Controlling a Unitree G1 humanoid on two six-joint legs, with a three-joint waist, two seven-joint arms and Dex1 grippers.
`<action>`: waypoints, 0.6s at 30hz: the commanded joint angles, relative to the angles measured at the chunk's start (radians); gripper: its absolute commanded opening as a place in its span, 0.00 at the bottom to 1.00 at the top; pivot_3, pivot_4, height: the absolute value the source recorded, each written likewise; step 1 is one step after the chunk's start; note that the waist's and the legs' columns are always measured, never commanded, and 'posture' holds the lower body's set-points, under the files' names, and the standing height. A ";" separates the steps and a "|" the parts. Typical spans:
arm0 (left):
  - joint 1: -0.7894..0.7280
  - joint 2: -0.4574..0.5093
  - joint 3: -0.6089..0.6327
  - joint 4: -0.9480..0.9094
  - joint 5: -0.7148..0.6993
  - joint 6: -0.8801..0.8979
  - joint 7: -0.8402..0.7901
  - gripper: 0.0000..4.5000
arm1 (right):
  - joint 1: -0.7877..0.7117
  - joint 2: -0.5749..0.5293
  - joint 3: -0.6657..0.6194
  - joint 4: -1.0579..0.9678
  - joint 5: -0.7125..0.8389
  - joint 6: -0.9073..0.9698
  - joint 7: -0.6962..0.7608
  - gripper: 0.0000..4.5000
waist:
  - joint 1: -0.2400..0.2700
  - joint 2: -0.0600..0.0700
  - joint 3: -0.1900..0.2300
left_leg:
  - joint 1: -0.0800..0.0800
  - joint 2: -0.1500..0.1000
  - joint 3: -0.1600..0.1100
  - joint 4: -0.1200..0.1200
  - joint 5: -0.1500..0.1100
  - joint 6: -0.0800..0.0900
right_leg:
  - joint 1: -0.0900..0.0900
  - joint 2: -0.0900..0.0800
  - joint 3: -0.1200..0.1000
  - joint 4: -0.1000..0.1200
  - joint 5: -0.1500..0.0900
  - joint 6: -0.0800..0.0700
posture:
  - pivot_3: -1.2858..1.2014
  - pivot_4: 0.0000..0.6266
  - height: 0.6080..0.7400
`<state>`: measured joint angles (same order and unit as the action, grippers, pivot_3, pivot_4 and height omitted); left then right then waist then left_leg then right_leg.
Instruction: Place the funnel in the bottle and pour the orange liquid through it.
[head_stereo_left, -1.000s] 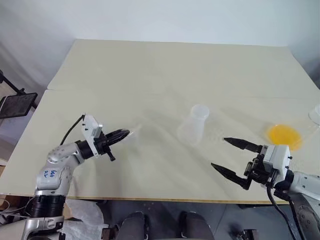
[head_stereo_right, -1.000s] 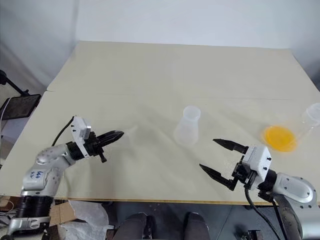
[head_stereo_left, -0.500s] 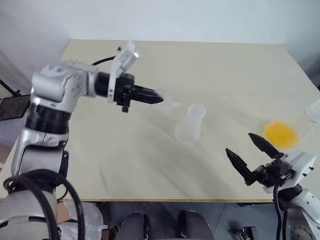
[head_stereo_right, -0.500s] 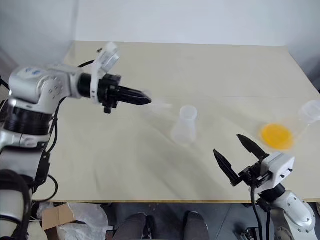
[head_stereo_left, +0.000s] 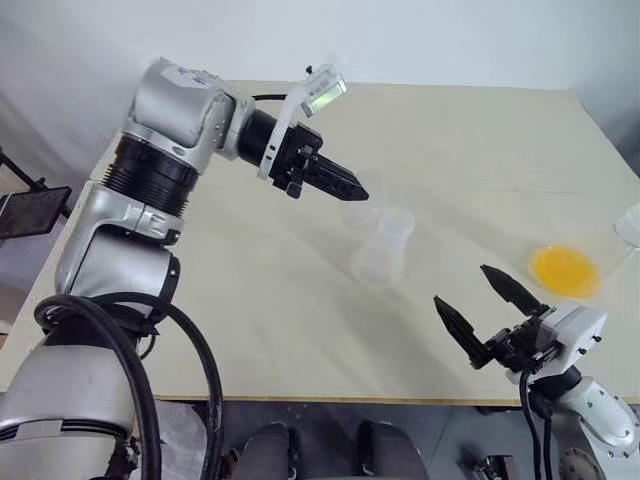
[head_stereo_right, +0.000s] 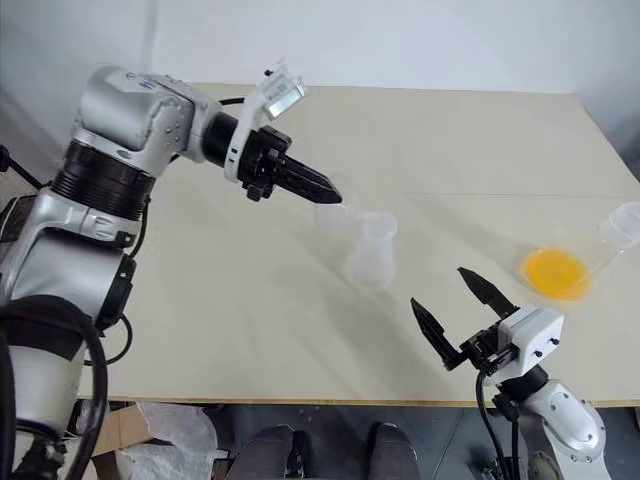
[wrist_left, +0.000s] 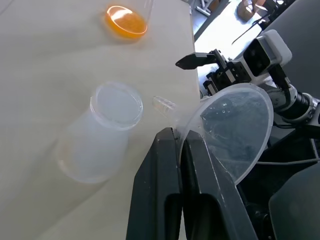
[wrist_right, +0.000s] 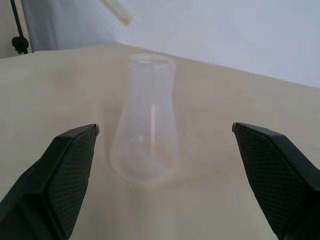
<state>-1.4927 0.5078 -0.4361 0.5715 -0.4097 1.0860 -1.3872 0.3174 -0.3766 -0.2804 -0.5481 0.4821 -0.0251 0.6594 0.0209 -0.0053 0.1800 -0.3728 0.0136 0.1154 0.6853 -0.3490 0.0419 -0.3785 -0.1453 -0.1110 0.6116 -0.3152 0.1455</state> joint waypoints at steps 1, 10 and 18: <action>-0.038 -0.038 0.019 0.041 0.055 -0.037 0.043 0.00 | -0.001 0.015 0.006 -0.020 -0.008 -0.034 -0.020 1.00 | 0.001 0.000 0.000 | 0.000 0.000 0.000 0.000 0.000 0.000 | 0.000 0.000 0.000 0.000 0.000 0.000 | 0.52 0.24 1.00; -0.056 -0.136 0.019 0.123 0.129 -0.088 0.044 0.00 | 0.029 0.035 0.016 -0.033 -0.026 -0.059 -0.038 1.00 | 0.002 0.000 0.000 | -0.001 0.000 0.000 0.000 0.000 0.000 | 0.000 0.000 0.000 0.000 0.000 0.000 | 0.52 0.24 1.00; -0.090 -0.202 0.078 0.204 0.167 -0.180 0.076 0.21 | 0.021 0.045 0.041 -0.025 -0.044 -0.077 -0.057 1.00 | 0.002 0.000 0.000 | -0.001 0.000 0.000 0.000 0.000 0.000 | -0.001 0.000 0.000 0.000 0.000 0.000 | 0.52 0.24 1.00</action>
<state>-1.5475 0.3104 -0.3912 0.7849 -0.2462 0.9348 -1.3098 0.3355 -0.3403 -0.2402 -0.5480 0.4387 -0.0738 0.6148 0.0228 -0.0055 0.1801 -0.3737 0.0133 0.1153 0.6856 -0.3491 0.0422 -0.3791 -0.1455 -0.1112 0.6117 -0.3152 0.1455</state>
